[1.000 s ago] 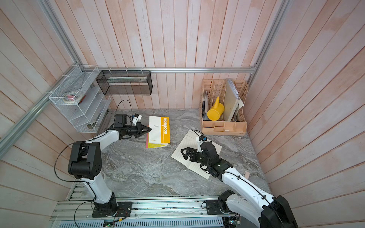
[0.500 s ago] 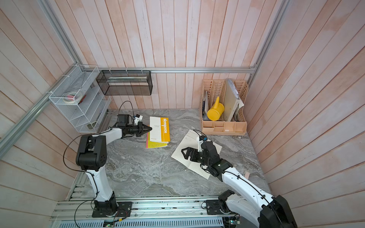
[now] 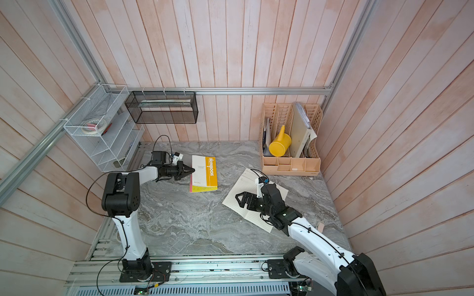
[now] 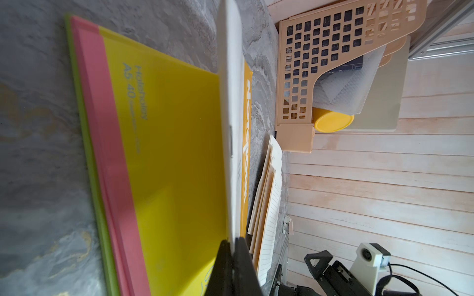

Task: Close the notebook
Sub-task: Place the notebook at the notebook.

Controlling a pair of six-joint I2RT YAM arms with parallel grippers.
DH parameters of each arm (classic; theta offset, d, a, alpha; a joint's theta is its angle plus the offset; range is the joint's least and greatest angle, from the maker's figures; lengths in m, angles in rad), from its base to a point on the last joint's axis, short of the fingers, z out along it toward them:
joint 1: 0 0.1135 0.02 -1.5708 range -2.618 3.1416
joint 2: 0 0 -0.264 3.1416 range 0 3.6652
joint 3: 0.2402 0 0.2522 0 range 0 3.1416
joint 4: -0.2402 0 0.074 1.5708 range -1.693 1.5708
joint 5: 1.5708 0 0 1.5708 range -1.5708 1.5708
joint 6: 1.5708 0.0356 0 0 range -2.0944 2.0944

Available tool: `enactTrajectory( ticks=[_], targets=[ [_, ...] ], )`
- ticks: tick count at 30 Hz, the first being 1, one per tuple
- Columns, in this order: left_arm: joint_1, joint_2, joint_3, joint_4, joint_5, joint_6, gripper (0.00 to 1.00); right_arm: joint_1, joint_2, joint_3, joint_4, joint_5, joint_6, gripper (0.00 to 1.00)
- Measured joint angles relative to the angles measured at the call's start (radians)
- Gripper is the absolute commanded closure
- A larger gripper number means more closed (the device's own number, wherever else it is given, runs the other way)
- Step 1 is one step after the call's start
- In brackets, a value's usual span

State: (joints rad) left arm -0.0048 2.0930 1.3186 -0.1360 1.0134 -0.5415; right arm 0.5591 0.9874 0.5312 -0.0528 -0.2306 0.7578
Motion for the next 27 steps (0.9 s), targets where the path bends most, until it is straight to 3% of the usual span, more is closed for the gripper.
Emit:
enactTrajectory(
  ticks=[27],
  targets=[
    [0.000,0.035,0.006,-0.089,-0.034,0.060,1.00,-0.004,-0.010,-0.023,0.000,-0.007,0.001,0.02]
  ],
)
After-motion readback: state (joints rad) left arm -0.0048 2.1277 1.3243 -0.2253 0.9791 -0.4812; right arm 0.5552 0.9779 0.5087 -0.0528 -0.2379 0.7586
